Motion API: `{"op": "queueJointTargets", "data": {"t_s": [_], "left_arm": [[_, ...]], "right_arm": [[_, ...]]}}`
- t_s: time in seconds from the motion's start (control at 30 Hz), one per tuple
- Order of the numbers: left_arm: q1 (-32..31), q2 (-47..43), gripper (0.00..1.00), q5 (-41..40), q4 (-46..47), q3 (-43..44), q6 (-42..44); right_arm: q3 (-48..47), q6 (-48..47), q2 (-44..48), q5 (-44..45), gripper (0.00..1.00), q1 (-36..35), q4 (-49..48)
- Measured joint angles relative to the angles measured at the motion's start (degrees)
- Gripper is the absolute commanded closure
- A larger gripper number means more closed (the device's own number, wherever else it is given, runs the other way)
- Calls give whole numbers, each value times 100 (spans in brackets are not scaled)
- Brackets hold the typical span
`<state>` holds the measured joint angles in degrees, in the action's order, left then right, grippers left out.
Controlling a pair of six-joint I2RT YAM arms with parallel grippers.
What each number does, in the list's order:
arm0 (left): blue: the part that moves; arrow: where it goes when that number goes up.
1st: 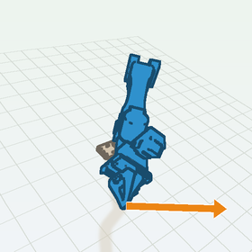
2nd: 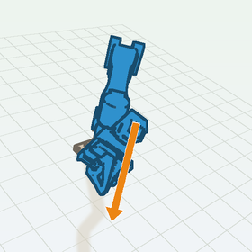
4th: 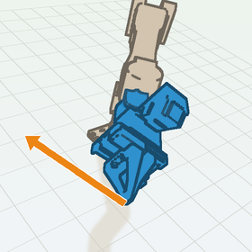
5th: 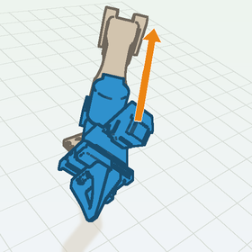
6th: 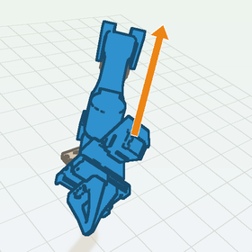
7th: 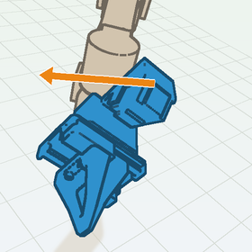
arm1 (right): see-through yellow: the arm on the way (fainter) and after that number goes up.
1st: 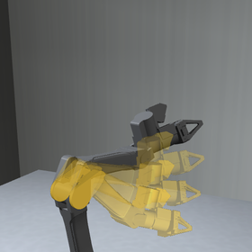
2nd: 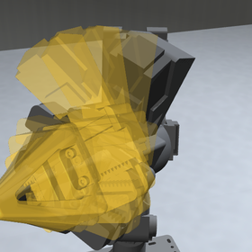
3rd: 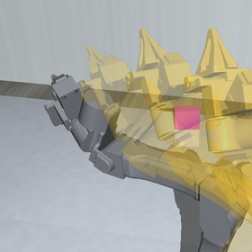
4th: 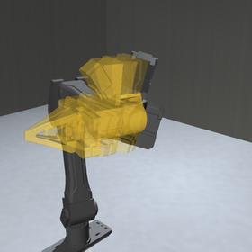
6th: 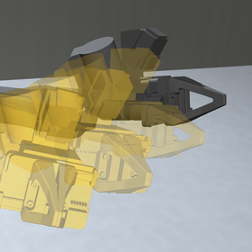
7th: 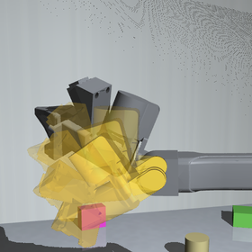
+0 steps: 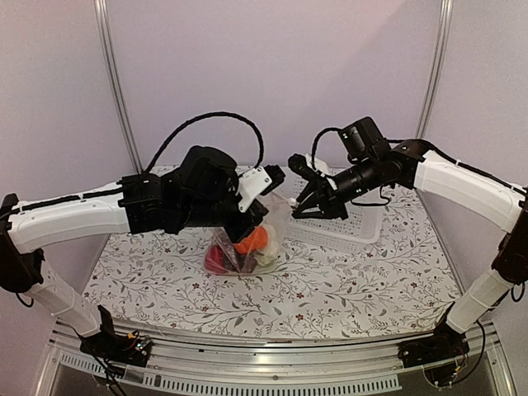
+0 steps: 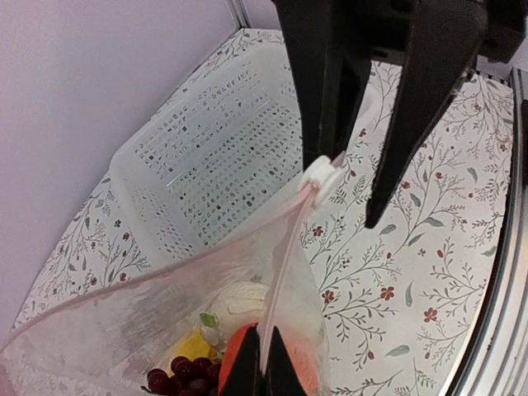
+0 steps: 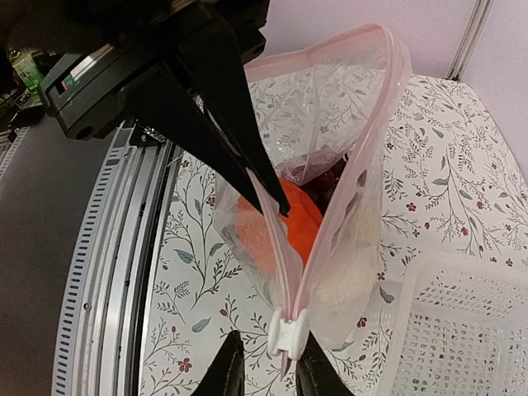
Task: Place the food in the zip-top bag and seal the zipper
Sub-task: Pass from the right arm to the left, then pass from the left arm to the right
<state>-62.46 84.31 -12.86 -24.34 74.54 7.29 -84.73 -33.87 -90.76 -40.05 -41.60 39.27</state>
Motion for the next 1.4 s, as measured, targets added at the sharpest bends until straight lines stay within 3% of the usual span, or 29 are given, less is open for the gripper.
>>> {"op": "queueJointTargets", "data": {"t_s": [0.43,0.73,1.23,1.4], "left_arm": [[83,-428,100,664,275,-83,-389],[177,-516,100,1097,393,-155,-584],[203,-518,100,1207,424,-221,-605],[240,-549,100,1204,496,-278,-605]], "right_arm": [[756,55,260,-103,74,0,-1279],[706,188,514,-90,58,-2,-1628],[444,302,420,-168,57,162,-1746],[444,302,238,-407,63,164,-1751]]}}
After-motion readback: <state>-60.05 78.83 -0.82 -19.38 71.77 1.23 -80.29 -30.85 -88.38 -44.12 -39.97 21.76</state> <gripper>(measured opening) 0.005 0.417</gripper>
